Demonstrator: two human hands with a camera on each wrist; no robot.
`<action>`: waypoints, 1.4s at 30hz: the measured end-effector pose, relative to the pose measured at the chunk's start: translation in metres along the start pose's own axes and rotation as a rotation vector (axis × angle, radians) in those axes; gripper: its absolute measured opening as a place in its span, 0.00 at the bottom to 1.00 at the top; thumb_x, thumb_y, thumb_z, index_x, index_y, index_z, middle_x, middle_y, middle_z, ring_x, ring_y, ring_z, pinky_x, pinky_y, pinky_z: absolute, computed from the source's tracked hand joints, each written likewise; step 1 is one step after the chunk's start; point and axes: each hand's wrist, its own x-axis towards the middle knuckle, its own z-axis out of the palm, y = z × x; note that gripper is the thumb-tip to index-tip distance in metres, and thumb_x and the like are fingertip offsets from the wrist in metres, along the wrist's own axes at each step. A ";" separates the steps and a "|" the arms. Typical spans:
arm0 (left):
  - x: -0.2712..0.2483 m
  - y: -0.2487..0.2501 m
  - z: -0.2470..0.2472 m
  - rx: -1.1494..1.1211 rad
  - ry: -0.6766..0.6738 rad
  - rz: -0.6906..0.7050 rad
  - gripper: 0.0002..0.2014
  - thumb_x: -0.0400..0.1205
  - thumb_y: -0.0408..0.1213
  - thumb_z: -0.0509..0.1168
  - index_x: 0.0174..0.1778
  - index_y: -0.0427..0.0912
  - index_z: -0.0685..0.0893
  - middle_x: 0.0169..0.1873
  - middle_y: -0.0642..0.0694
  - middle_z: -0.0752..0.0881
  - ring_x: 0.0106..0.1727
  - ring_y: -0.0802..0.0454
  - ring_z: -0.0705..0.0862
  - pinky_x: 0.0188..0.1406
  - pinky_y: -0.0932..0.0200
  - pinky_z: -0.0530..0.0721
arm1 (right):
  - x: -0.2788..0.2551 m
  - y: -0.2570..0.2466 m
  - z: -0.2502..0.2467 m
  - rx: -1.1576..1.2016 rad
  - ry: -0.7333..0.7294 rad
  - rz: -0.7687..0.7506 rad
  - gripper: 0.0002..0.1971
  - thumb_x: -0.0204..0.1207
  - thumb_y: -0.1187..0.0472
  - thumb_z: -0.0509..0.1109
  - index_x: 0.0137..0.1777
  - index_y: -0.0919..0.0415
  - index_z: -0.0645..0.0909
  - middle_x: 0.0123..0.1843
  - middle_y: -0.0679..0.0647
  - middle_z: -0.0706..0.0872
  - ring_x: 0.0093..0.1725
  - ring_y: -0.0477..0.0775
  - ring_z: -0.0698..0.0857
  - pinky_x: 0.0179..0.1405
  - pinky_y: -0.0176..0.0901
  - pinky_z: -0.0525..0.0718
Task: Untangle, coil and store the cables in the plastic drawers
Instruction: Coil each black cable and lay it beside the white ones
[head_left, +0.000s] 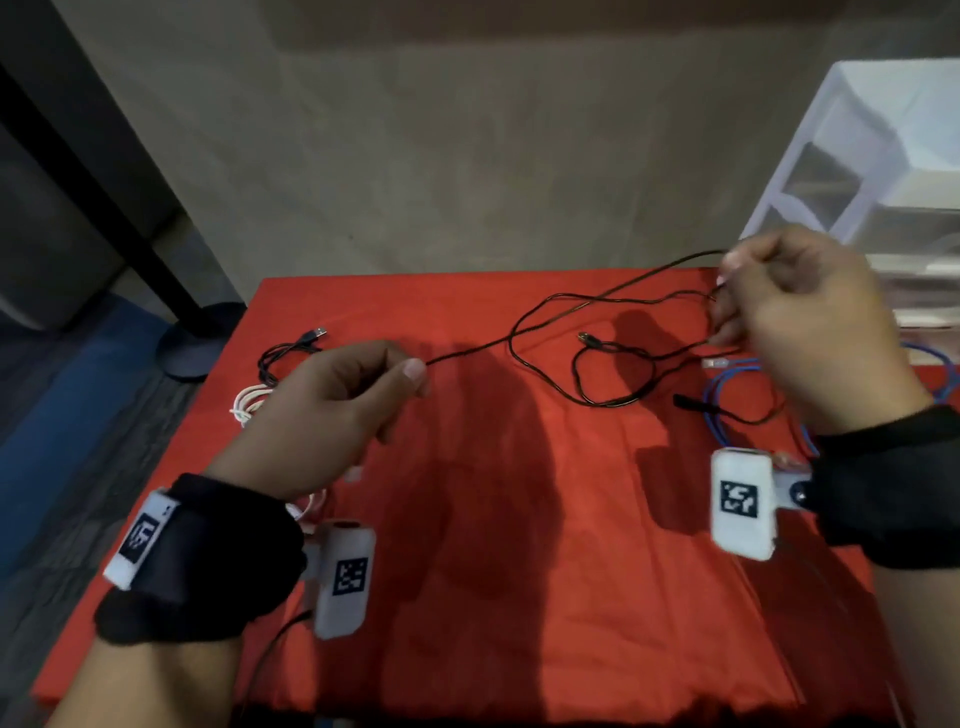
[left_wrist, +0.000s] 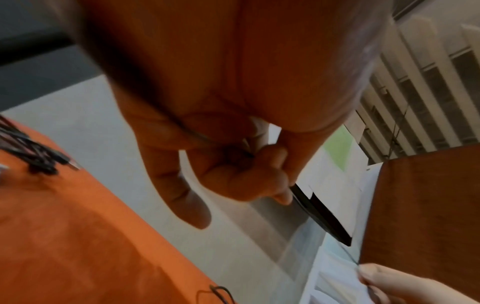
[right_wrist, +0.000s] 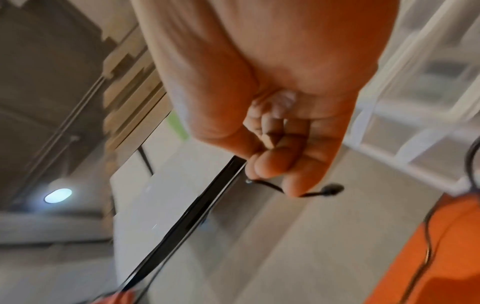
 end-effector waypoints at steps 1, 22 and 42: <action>-0.001 -0.001 -0.001 -0.016 0.025 -0.012 0.16 0.84 0.54 0.64 0.45 0.44 0.87 0.26 0.44 0.80 0.29 0.51 0.80 0.40 0.40 0.87 | 0.004 0.001 -0.008 -0.002 0.014 0.013 0.10 0.86 0.62 0.67 0.42 0.51 0.81 0.28 0.52 0.85 0.22 0.52 0.81 0.34 0.58 0.85; -0.002 0.025 0.055 -0.603 -0.225 -0.299 0.14 0.91 0.40 0.58 0.40 0.42 0.79 0.26 0.51 0.66 0.22 0.58 0.62 0.21 0.65 0.65 | -0.052 -0.028 0.060 -0.180 -0.427 -0.297 0.06 0.81 0.56 0.75 0.42 0.50 0.85 0.31 0.48 0.85 0.32 0.48 0.82 0.34 0.46 0.78; -0.002 0.031 0.061 -0.436 -0.044 0.050 0.12 0.90 0.36 0.61 0.55 0.36 0.89 0.40 0.54 0.92 0.35 0.55 0.89 0.41 0.64 0.80 | -0.058 -0.048 0.054 -0.102 -0.510 -0.305 0.06 0.82 0.59 0.74 0.45 0.50 0.91 0.40 0.42 0.90 0.43 0.45 0.88 0.42 0.38 0.81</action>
